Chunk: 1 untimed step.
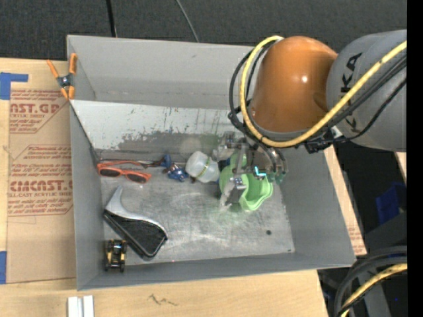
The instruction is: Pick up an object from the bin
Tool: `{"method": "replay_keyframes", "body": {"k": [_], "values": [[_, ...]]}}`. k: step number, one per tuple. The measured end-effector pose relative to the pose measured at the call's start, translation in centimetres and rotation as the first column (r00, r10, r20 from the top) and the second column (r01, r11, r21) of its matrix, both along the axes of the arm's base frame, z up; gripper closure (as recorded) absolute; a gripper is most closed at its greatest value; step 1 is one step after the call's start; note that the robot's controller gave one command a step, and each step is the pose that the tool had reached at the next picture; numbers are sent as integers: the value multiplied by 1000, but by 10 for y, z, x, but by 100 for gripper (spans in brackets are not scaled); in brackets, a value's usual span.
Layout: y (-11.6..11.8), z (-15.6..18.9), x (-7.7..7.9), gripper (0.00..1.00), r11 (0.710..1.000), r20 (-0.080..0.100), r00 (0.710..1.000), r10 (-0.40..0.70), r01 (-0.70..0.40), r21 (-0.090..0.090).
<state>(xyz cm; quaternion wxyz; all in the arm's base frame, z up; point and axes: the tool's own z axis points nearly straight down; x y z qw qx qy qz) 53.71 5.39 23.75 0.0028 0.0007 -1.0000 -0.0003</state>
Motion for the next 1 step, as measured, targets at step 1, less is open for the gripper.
{"method": "replay_keyframes", "body": {"k": [1], "values": [[0, 4, 2, 0, 1000, 7, 1000, -1, 1, 0]]}}
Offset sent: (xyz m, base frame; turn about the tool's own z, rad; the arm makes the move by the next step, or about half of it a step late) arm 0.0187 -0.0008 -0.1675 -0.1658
